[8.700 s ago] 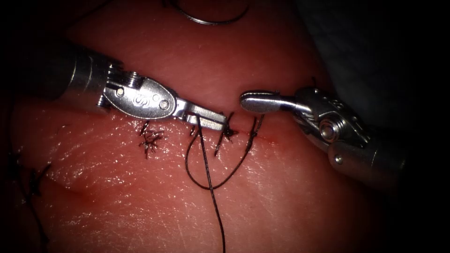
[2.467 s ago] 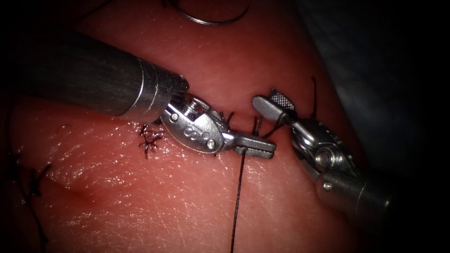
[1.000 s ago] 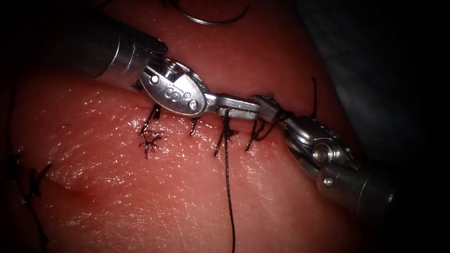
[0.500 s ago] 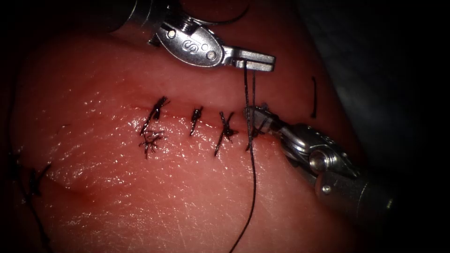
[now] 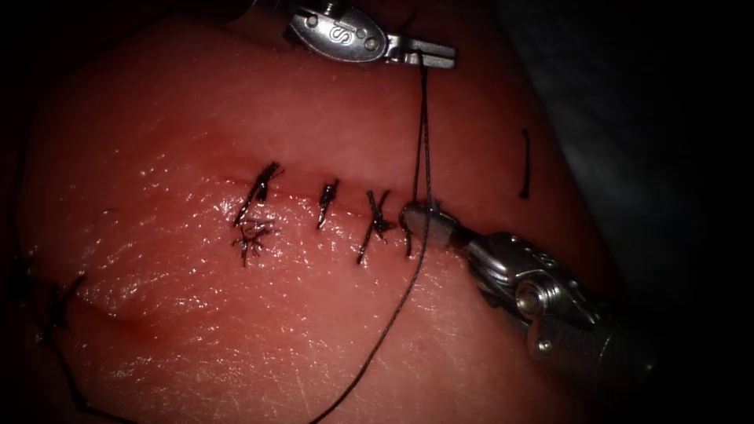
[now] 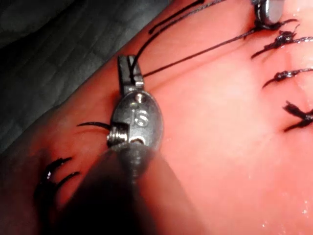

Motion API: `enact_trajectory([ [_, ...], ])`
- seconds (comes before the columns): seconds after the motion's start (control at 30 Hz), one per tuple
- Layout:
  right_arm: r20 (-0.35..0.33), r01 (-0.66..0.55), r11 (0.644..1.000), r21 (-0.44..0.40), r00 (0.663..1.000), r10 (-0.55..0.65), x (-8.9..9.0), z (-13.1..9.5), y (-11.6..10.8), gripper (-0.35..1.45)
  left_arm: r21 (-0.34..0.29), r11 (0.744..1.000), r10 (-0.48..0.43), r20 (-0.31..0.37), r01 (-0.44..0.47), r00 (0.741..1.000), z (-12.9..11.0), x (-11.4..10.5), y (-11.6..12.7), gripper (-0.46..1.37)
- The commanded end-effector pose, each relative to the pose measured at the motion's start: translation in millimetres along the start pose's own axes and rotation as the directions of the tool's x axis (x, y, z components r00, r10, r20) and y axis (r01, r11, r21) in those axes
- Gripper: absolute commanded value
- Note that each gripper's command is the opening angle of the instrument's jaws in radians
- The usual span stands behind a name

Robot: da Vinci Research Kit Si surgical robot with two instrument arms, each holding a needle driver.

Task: Wound Closure
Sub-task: Pull the right gripper down and the left gripper up to tighten the suture

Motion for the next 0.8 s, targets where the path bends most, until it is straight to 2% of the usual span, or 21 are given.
enact_trajectory([
  [0.03, 0.016, 0.105, 0.993, 0.055, 0.994, -0.106, -0.2, -0.2, 0.1, -0.35, -0.011, 1.0, -0.011, 0.011, 0.011, 1.0, -0.1, -1.1, 0.3, -0.35],
  [0.17, 0.02, 0.22, 0.968, 0.12, 0.974, -0.224, -0.3, -0.3, -0.1, -0.35, -0.011, 1.0, -0.018, 0.024, 0.018, 1.0, -0.5, -2.7, 0.5, -0.35],
  [0.27, 0.007, 0.258, 0.956, 0.142, 0.965, -0.262, -0.4, -0.5, -0.3, -0.35, -0.011, 1.0, -0.021, 0.027, 0.022, 0.999, -0.8, -3.3, 0.4, -0.35],
  [0.5, -0.003, 0.291, 0.942, 0.169, 0.956, -0.295, -0.4, -0.7, -0.5, -0.35, -0.004, 0.999, -0.034, 0.028, 0.034, 0.999, -0.6, -2.9, -0.3, -0.35],
  [0.8, -0.016, 0.383, 0.882, 0.274, 0.919, -0.394, -0.7, -1.2, -1.2, -0.35, 0.001, 0.999, -0.044, 0.026, 0.044, 0.999, 0.0, -3.1, -1.4, -0.35],
])
